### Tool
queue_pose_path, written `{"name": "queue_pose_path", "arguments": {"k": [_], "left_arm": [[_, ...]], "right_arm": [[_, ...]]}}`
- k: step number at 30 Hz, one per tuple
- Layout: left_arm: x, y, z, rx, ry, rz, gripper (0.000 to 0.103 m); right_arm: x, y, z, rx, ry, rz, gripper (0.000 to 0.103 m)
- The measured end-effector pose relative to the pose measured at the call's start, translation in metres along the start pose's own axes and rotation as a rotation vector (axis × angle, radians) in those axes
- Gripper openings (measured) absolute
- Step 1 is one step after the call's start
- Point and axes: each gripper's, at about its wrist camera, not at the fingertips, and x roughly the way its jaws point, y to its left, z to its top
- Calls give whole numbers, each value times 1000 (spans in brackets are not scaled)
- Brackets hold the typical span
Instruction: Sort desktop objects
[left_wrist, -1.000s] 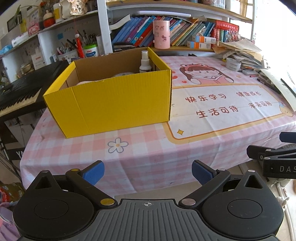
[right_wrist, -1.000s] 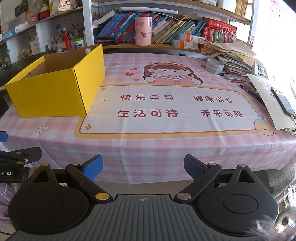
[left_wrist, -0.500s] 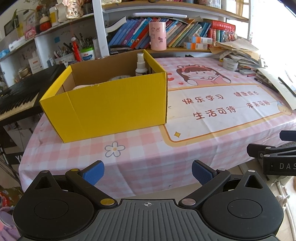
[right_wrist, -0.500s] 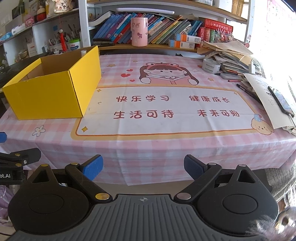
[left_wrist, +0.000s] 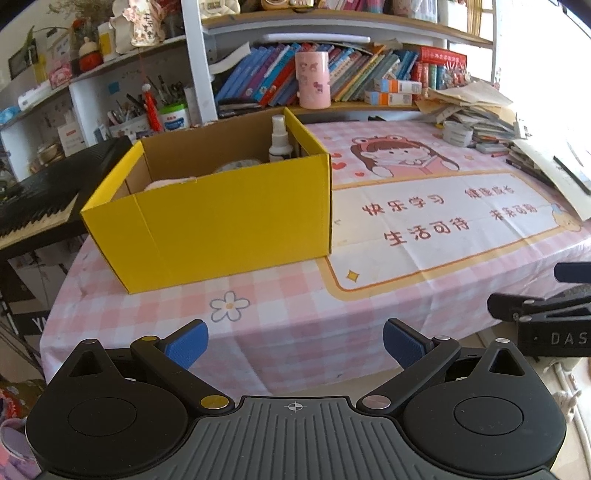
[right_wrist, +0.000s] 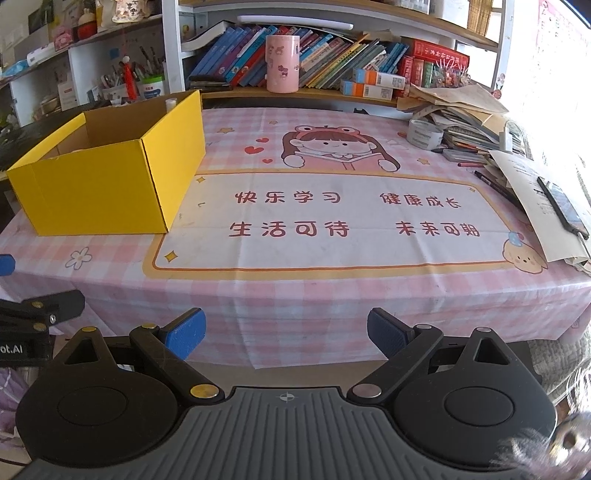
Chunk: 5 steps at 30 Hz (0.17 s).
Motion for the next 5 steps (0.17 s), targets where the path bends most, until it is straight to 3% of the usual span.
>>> {"name": "queue_pose_path", "arguments": {"k": [5], "left_arm": [[1,0,1,9,8,3,102]], "right_arm": [[2,1,1,1,2,4,94]]}}
